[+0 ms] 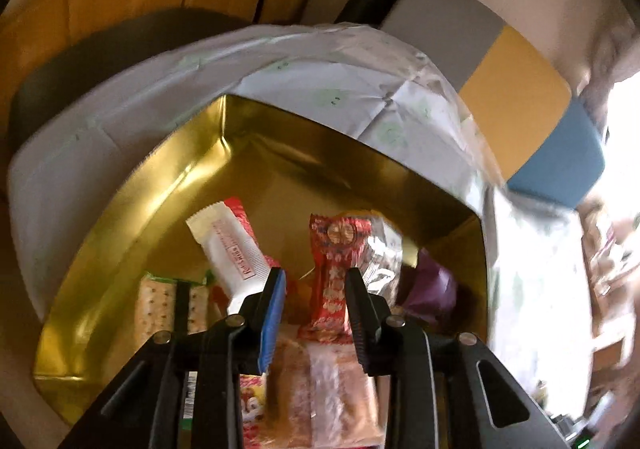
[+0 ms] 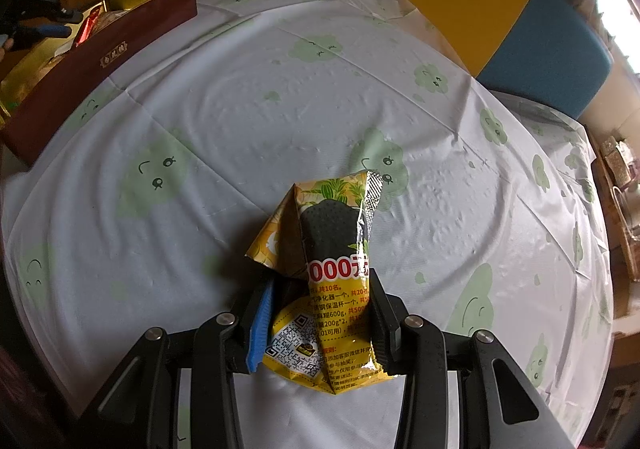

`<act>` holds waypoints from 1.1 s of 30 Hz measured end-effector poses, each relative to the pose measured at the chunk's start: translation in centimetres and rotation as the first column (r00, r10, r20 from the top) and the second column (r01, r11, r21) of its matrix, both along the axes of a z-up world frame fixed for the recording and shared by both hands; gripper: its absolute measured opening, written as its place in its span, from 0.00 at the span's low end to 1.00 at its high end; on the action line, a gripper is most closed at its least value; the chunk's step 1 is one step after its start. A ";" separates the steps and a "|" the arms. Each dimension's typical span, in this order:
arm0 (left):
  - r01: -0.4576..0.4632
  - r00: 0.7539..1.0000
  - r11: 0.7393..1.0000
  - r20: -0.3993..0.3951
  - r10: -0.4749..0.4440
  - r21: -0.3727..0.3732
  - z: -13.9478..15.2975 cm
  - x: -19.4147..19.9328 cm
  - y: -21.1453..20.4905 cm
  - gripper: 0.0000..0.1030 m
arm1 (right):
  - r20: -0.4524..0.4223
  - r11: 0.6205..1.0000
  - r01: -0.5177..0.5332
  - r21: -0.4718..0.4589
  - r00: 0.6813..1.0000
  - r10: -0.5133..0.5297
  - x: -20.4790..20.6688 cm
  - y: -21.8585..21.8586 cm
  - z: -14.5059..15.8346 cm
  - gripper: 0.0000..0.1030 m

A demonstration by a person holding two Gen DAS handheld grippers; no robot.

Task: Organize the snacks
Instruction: 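Drop the red candy bar into the gold tray while the right gripper holds the yellow bag, then carry the yellow-and-black snack bag over the gold tray with the right gripper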

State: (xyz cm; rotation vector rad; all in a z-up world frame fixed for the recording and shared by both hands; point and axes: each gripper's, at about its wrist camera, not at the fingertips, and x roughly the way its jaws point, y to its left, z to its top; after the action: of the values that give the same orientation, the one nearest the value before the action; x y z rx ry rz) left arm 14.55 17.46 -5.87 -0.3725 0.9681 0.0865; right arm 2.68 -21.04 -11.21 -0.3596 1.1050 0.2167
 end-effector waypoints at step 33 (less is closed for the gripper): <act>0.101 0.994 0.970 0.028 -0.110 0.223 1.9 -10.7 -5.8 0.30 | 0.007 1.000 0.002 -0.014 1.000 -0.002 -0.2 0.1 0.3 0.42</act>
State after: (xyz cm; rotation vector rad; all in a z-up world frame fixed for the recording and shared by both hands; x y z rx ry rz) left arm 3.86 11.67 -3.98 -0.1165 0.9263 0.0888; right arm 2.53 -20.90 -10.93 -0.3711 1.1008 0.2062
